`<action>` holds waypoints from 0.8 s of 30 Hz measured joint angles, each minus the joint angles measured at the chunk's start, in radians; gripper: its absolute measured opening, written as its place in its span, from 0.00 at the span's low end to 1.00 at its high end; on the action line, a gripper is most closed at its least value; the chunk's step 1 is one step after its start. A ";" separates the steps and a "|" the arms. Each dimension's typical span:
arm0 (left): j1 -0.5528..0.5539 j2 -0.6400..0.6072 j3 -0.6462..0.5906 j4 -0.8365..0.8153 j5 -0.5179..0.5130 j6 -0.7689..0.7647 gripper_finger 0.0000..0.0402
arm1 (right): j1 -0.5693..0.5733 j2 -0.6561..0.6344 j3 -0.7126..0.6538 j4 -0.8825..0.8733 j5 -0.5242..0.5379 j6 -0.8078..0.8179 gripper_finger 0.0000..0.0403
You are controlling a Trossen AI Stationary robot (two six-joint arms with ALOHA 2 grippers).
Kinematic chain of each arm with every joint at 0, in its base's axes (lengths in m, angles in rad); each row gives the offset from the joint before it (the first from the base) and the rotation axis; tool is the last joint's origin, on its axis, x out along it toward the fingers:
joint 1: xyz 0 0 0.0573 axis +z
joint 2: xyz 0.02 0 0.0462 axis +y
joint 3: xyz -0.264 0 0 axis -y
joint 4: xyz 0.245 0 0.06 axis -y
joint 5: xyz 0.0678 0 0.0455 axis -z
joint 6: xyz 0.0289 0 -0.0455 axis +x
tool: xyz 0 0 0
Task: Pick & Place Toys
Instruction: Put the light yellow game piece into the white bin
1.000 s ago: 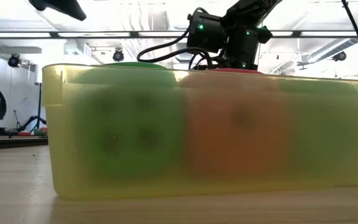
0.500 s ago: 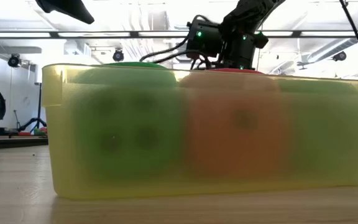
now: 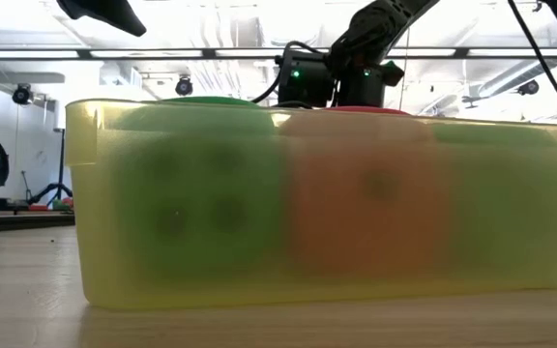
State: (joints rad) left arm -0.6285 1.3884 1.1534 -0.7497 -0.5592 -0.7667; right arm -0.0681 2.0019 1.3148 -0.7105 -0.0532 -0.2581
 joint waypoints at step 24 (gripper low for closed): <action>0.000 0.000 0.000 -0.003 0.029 0.003 0.98 | -0.024 -0.335 -0.005 -0.048 0.000 0.049 0.33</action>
State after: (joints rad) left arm -0.6285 1.3884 1.1534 -0.7532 -0.5301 -0.7641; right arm -0.0925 1.6670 1.3094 -0.7589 -0.0534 -0.2089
